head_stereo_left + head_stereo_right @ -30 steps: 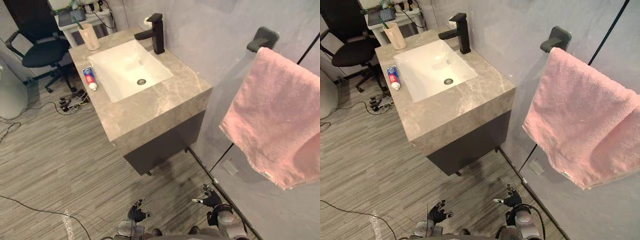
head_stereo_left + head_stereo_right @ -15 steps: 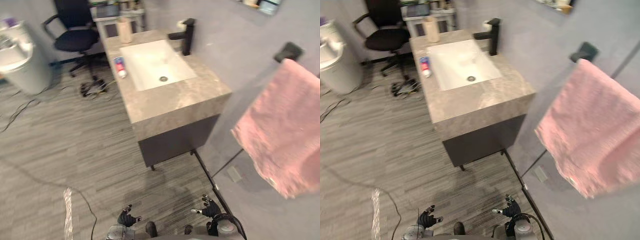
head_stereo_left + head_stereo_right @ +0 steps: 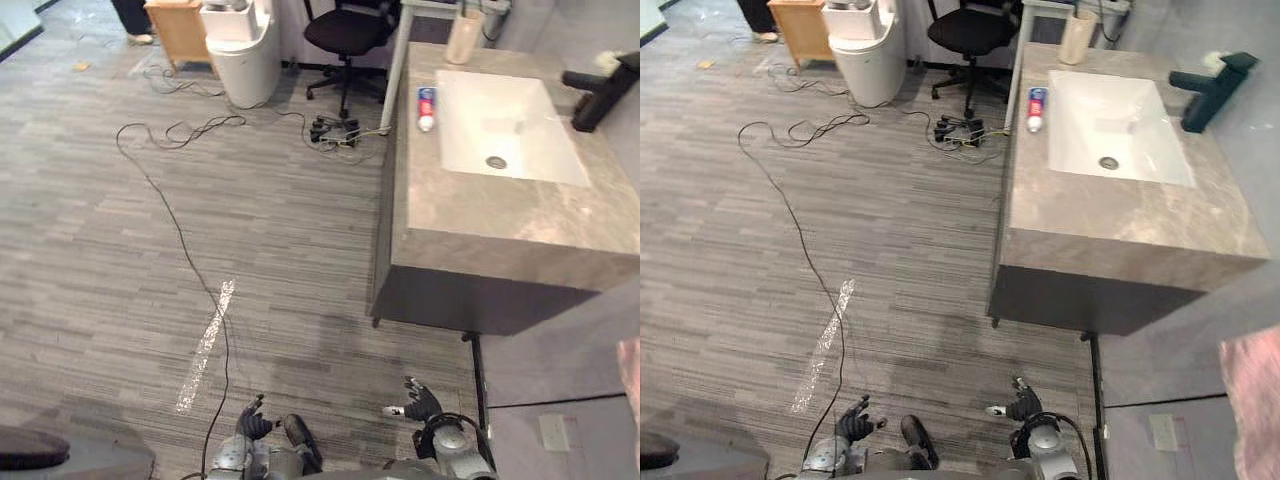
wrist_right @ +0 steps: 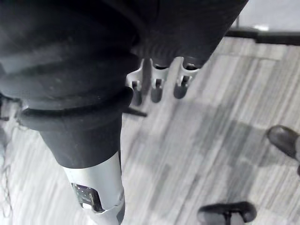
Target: Organize washtable
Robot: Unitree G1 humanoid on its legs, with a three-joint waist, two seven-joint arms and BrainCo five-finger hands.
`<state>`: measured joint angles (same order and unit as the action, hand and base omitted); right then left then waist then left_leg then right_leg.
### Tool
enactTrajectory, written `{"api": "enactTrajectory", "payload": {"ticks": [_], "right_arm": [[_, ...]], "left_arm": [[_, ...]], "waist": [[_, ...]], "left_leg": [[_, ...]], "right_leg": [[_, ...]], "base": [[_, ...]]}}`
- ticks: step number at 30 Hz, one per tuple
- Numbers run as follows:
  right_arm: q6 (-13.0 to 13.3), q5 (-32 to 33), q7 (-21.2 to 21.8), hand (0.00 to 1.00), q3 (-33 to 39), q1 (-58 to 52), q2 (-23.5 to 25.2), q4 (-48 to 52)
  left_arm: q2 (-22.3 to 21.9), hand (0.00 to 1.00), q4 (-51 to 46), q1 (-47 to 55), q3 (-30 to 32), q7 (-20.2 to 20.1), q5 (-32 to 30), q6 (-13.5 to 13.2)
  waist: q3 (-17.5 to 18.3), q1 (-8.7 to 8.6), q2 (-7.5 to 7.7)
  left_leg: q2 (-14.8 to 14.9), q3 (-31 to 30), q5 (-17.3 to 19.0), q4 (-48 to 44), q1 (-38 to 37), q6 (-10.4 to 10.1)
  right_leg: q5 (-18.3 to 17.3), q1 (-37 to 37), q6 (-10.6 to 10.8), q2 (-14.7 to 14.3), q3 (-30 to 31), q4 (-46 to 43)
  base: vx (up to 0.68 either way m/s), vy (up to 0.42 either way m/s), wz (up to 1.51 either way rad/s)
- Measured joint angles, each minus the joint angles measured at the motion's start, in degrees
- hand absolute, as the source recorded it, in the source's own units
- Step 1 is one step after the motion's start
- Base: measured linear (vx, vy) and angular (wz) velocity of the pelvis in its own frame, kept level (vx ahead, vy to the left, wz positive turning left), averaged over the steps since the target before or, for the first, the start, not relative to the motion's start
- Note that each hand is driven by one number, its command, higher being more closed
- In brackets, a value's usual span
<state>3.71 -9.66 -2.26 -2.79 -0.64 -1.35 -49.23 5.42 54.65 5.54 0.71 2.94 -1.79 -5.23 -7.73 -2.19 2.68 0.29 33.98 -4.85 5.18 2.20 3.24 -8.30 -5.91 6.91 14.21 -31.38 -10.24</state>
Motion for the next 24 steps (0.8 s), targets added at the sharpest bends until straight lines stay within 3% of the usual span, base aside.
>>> {"api": "enactTrajectory", "payload": {"ticks": [2,3,4,5,7,10,12,13,14,16,17,18,19,20,22,24], "right_arm": [[0.04,0.00,0.05,0.00,-0.10,0.39,0.45,-0.01],[0.02,-0.03,0.17,0.00,-0.38,0.36,0.36,-0.01],[0.01,-0.14,0.31,0.00,-0.66,0.12,0.52,0.01],[-0.01,-0.23,0.42,0.00,-0.64,-0.35,0.63,0.00],[0.21,-0.54,1.21,0.00,-0.64,-1.38,0.75,1.03],[0.31,-0.44,1.33,0.00,-1.60,-1.24,0.24,0.52],[0.46,0.11,1.29,0.00,-1.79,-0.91,-0.09,0.27],[0.59,0.13,1.29,0.00,-1.62,-0.97,-0.25,0.05],[0.93,0.16,1.26,0.00,-1.35,-1.08,-0.31,0.07],[0.98,0.50,1.25,0.00,-0.99,-1.39,-0.43,0.12],[0.91,0.60,1.29,0.00,-1.01,-1.69,-0.69,0.17],[0.90,0.64,1.26,0.00,-0.98,-1.90,-0.67,0.23],[0.64,0.69,1.22,0.00,-0.59,-2.12,-0.81,1.35],[0.52,0.84,1.00,0.00,0.11,-2.66,-0.80,2.37],[0.16,1.52,0.88,0.00,0.30,-3.53,-0.96,3.05],[-0.10,2.45,0.87,0.00,1.42,-3.68,-0.35,2.86]], "left_arm": [[-0.11,0.00,0.23,0.30,0.63,0.01,0.06,-0.03],[-0.63,0.00,0.54,0.50,1.16,-0.12,0.02,-0.04],[-0.58,0.00,0.74,0.64,1.12,-0.21,-0.04,0.00],[-0.58,0.00,0.76,0.56,1.09,-0.25,-0.15,0.04],[-0.44,0.00,0.68,0.24,1.66,-0.22,-0.38,0.05],[-0.62,0.00,0.99,-0.13,3.00,-0.21,-0.59,0.37],[-0.62,0.00,1.86,-0.39,3.45,-0.34,-0.71,0.44],[-0.62,0.00,2.15,-0.37,3.44,-0.39,-1.02,0.43],[-0.71,0.00,2.18,-0.22,3.45,-0.43,-1.15,0.47],[-0.89,0.00,2.11,-0.33,4.15,-0.46,-1.15,0.46],[-1.16,0.00,1.98,-0.46,5.29,-0.53,-1.12,0.46],[-1.30,0.00,1.75,-0.36,6.13,-0.54,-1.12,0.46],[-1.98,0.00,1.45,-0.67,7.63,-0.50,-1.11,0.55],[-2.69,0.00,-0.18,-0.35,9.17,-0.58,-1.05,0.56],[-4.02,0.00,-1.92,-0.01,10.94,-0.43,-0.78,0.40],[-4.27,0.00,-2.04,0.02,11.39,-0.48,-0.33,0.36]], "waist": [[-0.24,0.04,-0.46],[-0.57,0.04,-1.27],[-0.70,-0.22,-1.57],[-0.90,-0.43,-1.68],[-2.43,-1.01,-1.77],[-3.19,-0.84,-1.10],[-3.23,-1.07,-1.02],[-3.17,-1.55,-0.93],[-3.15,-2.00,-0.91],[-2.95,-2.11,-0.65],[-2.91,-1.93,-0.66],[-2.76,-1.72,-0.43],[-3.18,-1.58,-1.12],[-3.72,-1.44,-2.33],[-4.05,0.08,-3.27],[-4.23,0.26,-2.95]], "left_leg": [[-1.36,-0.14,2.13,0.44,-1.20,0.24],[-1.89,-0.14,3.24,0.56,-2.18,0.44],[-2.56,-0.95,3.96,0.51,-3.17,1.09],[-2.67,-1.48,4.23,0.20,-3.70,1.34],[-2.35,-4.04,5.47,-0.29,-5.52,1.29],[-1.68,-4.90,7.38,-0.90,-7.57,0.69],[-1.42,-4.93,8.54,-1.38,-8.39,-0.19],[-1.58,-5.69,9.31,-1.67,-8.89,-0.41],[-1.61,-7.02,10.42,-2.61,-9.05,-0.97],[-1.00,-8.58,13.95,-7.06,-7.80,-2.10],[0.44,-9.07,17.96,-13.52,-5.81,-3.32],[1.36,-8.74,19.60,-17.86,-5.24,-4.08],[5.73,-7.18,21.93,-29.76,-1.51,-5.33],[10.64,-6.81,21.49,-42.44,2.21,-5.77],[15.41,-7.64,20.12,-54.54,5.55,-6.22],[15.09,-11.17,21.65,-54.14,7.34,-6.82]], "right_leg": [[0.00,0.66,0.00,2.15,0.39,-4.03],[0.07,3.26,-0.12,4.25,1.94,-11.46],[0.90,7.23,-2.22,6.88,4.27,-20.96],[0.17,9.26,-3.07,7.22,6.46,-25.10],[-5.37,14.74,-1.98,2.70,14.72,-33.10],[-7.98,19.29,-3.11,-2.15,15.03,-28.95],[-5.88,20.83,-4.98,-4.85,13.54,-19.72],[-2.87,21.34,-5.90,-6.31,14.38,-13.70],[-0.55,21.48,-7.23,-7.29,15.71,-11.20],[0.22,20.86,-8.15,-7.55,15.07,-11.30],[0.06,19.43,-8.31,-8.17,14.12,-11.43],[0.00,18.41,-8.46,-8.40,14.13,-10.26],[1.63,15.94,-9.02,-10.20,14.14,-8.00],[1.75,13.32,-9.35,-12.10,14.22,-6.02],[1.21,9.13,-10.29,-13.81,16.88,-4.34],[1.14,5.39,-10.30,-14.02,20.26,-1.64]], "base": [[0.05,0.141,-0.02],[0.08,0.167,-0.02],[0.10,0.169,0.08],[0.16,0.146,0.36],[0.16,0.063,0.47],[0.16,0.014,0.27],[0.15,-0.013,0.13],[0.20,-0.070,0.39],[0.26,-0.094,0.49],[0.36,-0.137,0.52],[0.53,-0.193,0.38],[0.47,-0.183,0.24],[0.52,-0.198,0.02],[0.41,-0.141,-0.13],[0.43,-0.071,-0.62],[0.42,0.011,-0.88]]}}
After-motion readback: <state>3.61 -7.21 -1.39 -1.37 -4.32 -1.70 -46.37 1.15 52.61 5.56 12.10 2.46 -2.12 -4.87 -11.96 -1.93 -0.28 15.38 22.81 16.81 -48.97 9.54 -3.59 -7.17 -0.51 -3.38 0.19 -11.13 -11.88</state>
